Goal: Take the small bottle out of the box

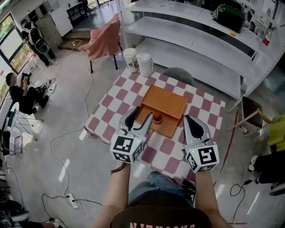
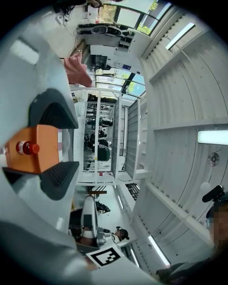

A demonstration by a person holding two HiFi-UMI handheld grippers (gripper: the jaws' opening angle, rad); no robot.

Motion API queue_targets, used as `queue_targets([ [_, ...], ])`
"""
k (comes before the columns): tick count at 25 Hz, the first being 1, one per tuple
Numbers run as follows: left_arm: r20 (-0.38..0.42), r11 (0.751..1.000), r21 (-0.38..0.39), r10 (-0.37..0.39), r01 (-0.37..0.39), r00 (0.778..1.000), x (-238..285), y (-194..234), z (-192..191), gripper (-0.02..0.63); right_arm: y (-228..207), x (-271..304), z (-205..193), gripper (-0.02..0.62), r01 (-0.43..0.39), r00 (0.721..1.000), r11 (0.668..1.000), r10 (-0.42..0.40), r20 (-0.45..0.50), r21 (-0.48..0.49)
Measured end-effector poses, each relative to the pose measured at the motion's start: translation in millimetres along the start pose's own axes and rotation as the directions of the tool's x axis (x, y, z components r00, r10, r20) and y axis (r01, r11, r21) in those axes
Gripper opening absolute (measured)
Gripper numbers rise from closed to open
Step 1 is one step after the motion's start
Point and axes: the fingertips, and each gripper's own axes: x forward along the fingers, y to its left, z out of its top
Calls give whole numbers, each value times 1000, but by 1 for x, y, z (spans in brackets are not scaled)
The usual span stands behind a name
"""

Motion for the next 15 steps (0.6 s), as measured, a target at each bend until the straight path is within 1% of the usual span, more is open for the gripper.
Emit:
queue_targets([
  [1, -8, 1000, 8, -8, 8, 1000, 7, 1, -2, 235, -5, 3, -2, 2, 8, 1000, 1000, -8, -6, 2],
  [6, -38, 994, 75, -75, 77, 996, 30, 0, -14, 236, -29, 9, -9, 2, 64, 997, 998, -64, -30, 12],
  [8, -54, 991, 90, -99, 103, 994, 38, 0, -18, 236, -37, 10, -11, 1, 93, 995, 996, -93, -39, 14],
  [12, -97, 983, 98, -149, 158, 984, 51, 0, -29, 236, -47, 9, -15, 2, 151, 987, 988, -150, -55, 21],
  [15, -152, 975, 80, -194, 208, 969, 60, -4, -42, 236, -54, 9, -22, 2, 194, 979, 981, -191, -72, 30],
])
